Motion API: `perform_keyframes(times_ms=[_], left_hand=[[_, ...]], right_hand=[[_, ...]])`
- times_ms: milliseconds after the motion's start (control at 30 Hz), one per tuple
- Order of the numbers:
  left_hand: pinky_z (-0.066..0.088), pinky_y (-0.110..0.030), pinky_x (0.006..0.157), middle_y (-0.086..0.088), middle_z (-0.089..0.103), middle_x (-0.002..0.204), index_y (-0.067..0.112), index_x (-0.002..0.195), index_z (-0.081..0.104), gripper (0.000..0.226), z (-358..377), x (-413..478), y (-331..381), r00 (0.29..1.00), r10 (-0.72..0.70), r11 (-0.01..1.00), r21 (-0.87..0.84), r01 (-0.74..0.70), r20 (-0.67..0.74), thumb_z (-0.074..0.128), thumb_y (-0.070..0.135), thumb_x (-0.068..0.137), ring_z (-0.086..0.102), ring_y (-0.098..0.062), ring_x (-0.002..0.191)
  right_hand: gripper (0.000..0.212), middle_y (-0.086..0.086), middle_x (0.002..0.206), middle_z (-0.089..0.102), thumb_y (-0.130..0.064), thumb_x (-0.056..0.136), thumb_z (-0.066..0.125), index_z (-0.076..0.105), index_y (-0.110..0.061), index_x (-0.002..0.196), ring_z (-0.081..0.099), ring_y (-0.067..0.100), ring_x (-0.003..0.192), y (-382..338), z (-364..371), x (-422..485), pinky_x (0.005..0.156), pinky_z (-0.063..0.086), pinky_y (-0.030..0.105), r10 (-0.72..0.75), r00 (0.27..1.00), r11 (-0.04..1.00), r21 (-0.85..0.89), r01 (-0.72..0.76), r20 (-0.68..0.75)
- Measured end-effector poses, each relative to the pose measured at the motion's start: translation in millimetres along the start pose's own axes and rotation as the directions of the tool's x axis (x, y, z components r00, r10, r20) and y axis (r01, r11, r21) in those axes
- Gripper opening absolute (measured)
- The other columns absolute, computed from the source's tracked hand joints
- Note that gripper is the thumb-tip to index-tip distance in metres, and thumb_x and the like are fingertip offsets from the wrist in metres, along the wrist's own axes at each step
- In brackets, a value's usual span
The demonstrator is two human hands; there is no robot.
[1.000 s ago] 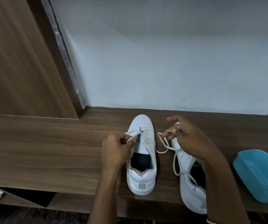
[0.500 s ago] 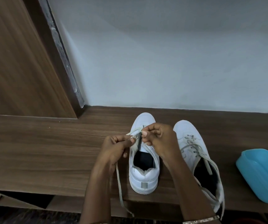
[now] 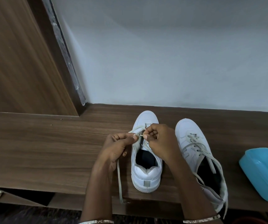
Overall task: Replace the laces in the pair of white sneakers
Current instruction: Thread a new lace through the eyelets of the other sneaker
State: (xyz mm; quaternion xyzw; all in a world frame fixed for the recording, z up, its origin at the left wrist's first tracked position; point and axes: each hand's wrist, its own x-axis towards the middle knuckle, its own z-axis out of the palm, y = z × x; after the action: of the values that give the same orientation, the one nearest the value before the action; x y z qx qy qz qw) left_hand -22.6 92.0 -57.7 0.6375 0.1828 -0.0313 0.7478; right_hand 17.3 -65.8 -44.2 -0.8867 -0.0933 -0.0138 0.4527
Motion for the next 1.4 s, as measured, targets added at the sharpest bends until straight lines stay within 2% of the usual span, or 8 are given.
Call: perform_keyframes(times_ms=[267,467,600,800,967,1067,1267,1400], left_hand=[[0.026,-0.017,0.037,-0.003,0.075,0.078,0.017,0.089,0.08,0.02,-4.9,-1.8,1.5,1.0,0.017,0.999,0.033,-0.017,0.011,0.068,0.033,0.09,0.038,-0.009,0.049],[0.03,-0.018,0.038,-0.007,0.069,0.069,0.016,0.079,0.079,0.009,10.5,1.8,-0.9,0.997,0.053,0.998,0.029,-0.051,-0.065,0.073,0.017,0.086,0.04,-0.011,0.048],[0.055,-0.037,0.071,-0.013,0.074,0.087,0.01,0.088,0.074,0.009,14.1,4.4,1.6,0.972,0.216,0.972,0.112,-0.206,-0.087,0.068,0.015,0.091,0.068,-0.031,0.078],[0.039,-0.011,0.051,-0.001,0.065,0.079,0.011,0.092,0.064,0.008,15.8,-1.0,26.1,0.879,0.464,0.885,0.092,-0.456,-0.106,0.059,0.01,0.097,0.05,0.003,0.052],[0.051,-0.026,0.068,0.002,0.075,0.084,0.015,0.095,0.074,0.009,7.2,7.0,8.3,0.919,0.384,0.884,0.325,-0.337,-0.091,0.065,0.017,0.094,0.066,-0.011,0.075],[0.048,-0.024,0.061,0.007,0.073,0.071,0.018,0.09,0.078,0.014,6.9,7.1,2.7,0.961,0.277,0.907,0.332,-0.258,-0.011,0.067,0.025,0.093,0.064,-0.004,0.063],[0.052,-0.035,0.067,0.006,0.074,0.076,0.023,0.082,0.074,0.014,10.2,7.9,2.9,0.901,0.429,0.813,0.463,-0.352,-0.068,0.066,0.024,0.093,0.068,-0.014,0.071],[0.04,-0.025,0.051,0.0,0.073,0.08,0.013,0.085,0.062,0.018,14.5,0.7,17.2,0.869,0.448,0.889,0.201,-0.41,-0.211,0.054,0.02,0.101,0.049,-0.001,0.048]], right_hand=[[0.014,-0.004,0.077,0.064,-0.006,0.084,0.064,0.065,-0.017,0.075,0.06,0.017,0.076,-8.6,10.1,-4.7,0.068,0.049,0.035,-0.206,0.977,0.925,-0.335,0.178,-0.049],[0.02,-0.01,0.069,0.073,-0.01,0.073,0.085,0.069,-0.018,0.082,0.069,0.0,0.069,-2.6,3.9,-3.5,0.066,0.053,0.019,0.021,0.994,0.989,0.147,-0.006,-0.104],[0.018,-0.009,0.074,0.076,-0.015,0.073,0.087,0.074,-0.017,0.085,0.07,-0.001,0.07,-0.8,-1.5,-0.6,0.065,0.05,0.01,0.049,0.994,0.961,0.275,-0.021,-0.098],[0.018,-0.016,0.093,0.071,-0.023,0.084,0.077,0.077,-0.028,0.101,0.064,0.0,0.08,-7.7,-2.8,2.3,0.073,0.047,0.011,-0.089,0.995,0.979,0.182,0.096,-0.046],[0.021,-0.011,0.086,0.072,-0.01,0.085,0.074,0.077,-0.027,0.097,0.064,0.002,0.074,-3.8,0.6,1.9,0.072,0.048,0.013,-0.048,0.998,0.983,0.175,0.053,-0.032],[0.023,-0.01,0.083,0.072,-0.007,0.085,0.072,0.077,-0.027,0.095,0.067,0.006,0.077,-2.1,-1.4,3.2,0.075,0.054,0.021,-0.032,0.999,0.983,0.18,0.034,-0.014],[0.017,-0.011,0.09,0.07,-0.015,0.088,0.071,0.079,-0.027,0.098,0.065,0.002,0.076,-4.9,-1.1,2.8,0.074,0.05,0.015,-0.153,0.988,0.987,0.062,0.151,0.03],[0.012,-0.016,0.084,0.067,-0.016,0.088,0.072,0.08,-0.024,0.093,0.06,-0.005,0.073,-2.3,-4.4,3.0,0.069,0.042,0.008,-0.141,0.989,0.99,0.011,0.141,0.033]])
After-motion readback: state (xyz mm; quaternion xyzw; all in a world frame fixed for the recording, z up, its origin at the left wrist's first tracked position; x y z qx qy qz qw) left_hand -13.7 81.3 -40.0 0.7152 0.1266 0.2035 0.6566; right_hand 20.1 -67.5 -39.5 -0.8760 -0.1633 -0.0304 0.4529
